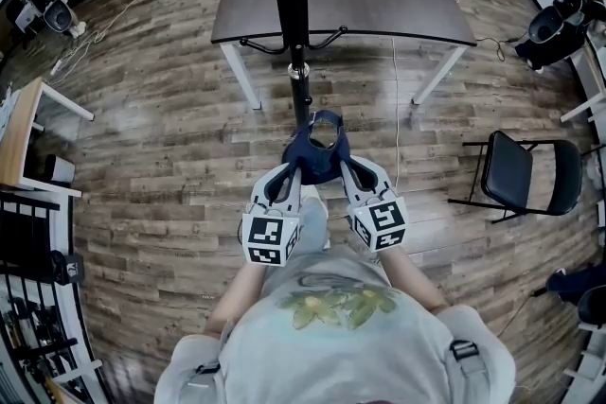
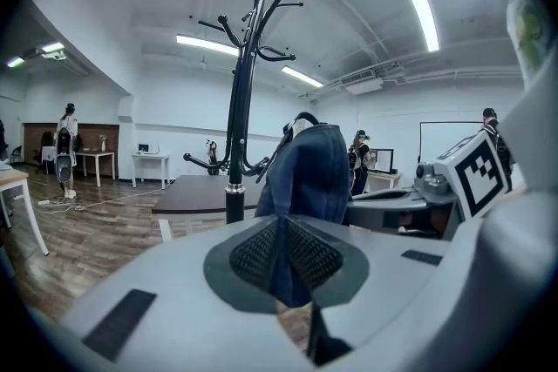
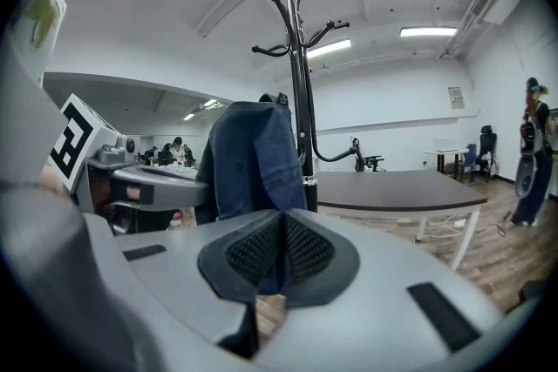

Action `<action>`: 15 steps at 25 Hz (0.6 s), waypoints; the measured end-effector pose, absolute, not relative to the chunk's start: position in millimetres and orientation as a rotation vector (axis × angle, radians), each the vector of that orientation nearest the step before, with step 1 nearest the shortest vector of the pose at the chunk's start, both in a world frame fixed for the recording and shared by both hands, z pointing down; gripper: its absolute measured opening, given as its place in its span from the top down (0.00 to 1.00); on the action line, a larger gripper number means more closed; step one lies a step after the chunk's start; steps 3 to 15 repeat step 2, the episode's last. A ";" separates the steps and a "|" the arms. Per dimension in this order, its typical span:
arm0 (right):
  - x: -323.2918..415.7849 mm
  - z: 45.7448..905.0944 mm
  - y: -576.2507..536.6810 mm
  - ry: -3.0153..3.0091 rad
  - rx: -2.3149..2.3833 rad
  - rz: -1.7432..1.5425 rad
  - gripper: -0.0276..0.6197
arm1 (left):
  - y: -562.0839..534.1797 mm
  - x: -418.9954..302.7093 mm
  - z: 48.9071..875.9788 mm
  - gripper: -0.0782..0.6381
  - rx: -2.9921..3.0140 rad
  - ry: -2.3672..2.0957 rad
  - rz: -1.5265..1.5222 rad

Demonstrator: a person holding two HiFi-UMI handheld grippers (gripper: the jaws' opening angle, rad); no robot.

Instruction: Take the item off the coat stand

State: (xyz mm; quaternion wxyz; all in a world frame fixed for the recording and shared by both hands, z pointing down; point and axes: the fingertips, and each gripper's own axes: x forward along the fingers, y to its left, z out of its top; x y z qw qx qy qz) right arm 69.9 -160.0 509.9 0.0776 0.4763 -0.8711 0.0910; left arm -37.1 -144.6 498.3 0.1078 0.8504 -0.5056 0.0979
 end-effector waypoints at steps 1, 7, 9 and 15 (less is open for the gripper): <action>69.9 509.8 -160.5 -2.609 1.427 0.273 0.94 | -144.8 -37.1 498.4 0.84 2.502 -1.488 0.289; 69.9 509.8 -161.0 -2.609 1.428 0.273 0.94 | -145.0 -37.2 498.7 0.84 2.501 -1.488 0.291; 69.9 509.8 -161.0 -2.609 1.428 0.273 0.94 | -145.0 -37.2 498.7 0.84 2.501 -1.488 0.291; 69.9 509.8 -161.0 -2.609 1.428 0.273 0.94 | -145.0 -37.2 498.7 0.84 2.501 -1.488 0.291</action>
